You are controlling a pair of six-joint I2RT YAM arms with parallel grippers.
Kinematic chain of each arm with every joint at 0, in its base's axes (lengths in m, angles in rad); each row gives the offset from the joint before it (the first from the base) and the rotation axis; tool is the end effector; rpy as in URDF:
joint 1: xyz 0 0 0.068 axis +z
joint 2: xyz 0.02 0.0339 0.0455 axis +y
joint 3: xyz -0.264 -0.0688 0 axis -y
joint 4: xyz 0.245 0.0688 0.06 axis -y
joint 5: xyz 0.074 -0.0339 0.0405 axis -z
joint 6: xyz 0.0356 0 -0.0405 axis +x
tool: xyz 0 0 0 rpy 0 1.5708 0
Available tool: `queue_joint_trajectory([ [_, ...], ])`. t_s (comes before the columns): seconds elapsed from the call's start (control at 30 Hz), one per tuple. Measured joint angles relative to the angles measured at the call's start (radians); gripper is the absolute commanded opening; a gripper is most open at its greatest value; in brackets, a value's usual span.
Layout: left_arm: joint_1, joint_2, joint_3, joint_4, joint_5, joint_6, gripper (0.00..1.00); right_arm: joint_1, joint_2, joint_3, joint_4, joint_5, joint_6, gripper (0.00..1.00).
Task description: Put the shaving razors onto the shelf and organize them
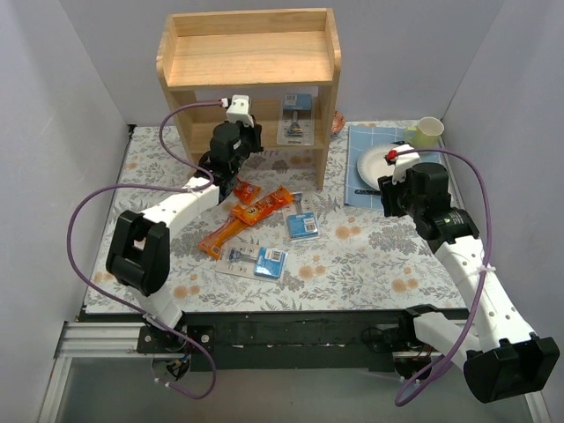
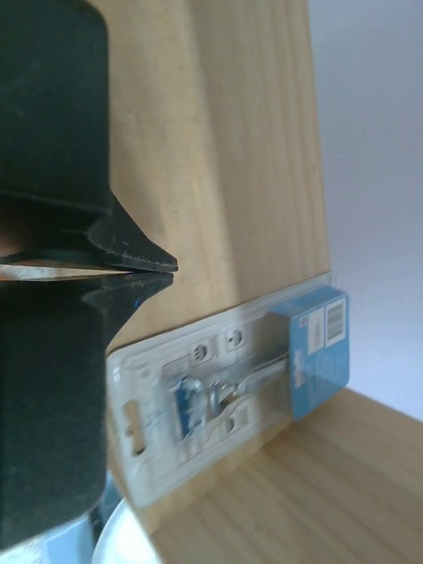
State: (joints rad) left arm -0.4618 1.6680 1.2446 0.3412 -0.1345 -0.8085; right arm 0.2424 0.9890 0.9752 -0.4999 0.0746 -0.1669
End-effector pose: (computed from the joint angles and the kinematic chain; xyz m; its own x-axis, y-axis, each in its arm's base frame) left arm 0.3625 -0.1751 0.3213 -0.2836 -0.6594 -0.6962 0.1691 0.6802 -0.7132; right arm 0.2104 0.0493 0.3369 -0.4411 -0.2797 -0.8527 -0.2531 0.9504 -0.1808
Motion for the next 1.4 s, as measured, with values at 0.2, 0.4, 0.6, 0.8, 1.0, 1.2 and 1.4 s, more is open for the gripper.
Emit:
queue_joint_trajectory([
  [0.2,0.003,0.144,0.047,0.107,-0.014,0.041,0.00,0.000,-0.012,-0.040,0.013,0.003,0.010,0.52],
  [0.4,0.003,0.275,0.151,0.184,-0.023,0.060,0.00,0.000,-0.012,-0.043,0.033,0.008,0.023,0.52],
  [0.6,0.000,0.359,0.256,0.194,0.000,0.047,0.00,0.000,0.006,-0.050,0.050,0.008,0.031,0.52],
  [0.8,-0.019,0.369,0.273,0.183,0.040,0.007,0.01,-0.001,0.021,-0.058,0.059,0.015,0.033,0.52],
  [1.0,-0.046,0.369,0.275,0.180,0.056,-0.021,0.03,-0.001,0.021,-0.074,0.078,0.024,0.035,0.52],
  [1.2,-0.045,0.369,0.277,0.175,0.043,-0.047,0.05,-0.001,0.028,-0.076,0.085,0.025,0.036,0.52],
  [1.4,-0.060,0.282,0.180,0.156,-0.016,-0.037,0.45,-0.001,0.028,-0.076,0.091,0.019,0.036,0.54],
])
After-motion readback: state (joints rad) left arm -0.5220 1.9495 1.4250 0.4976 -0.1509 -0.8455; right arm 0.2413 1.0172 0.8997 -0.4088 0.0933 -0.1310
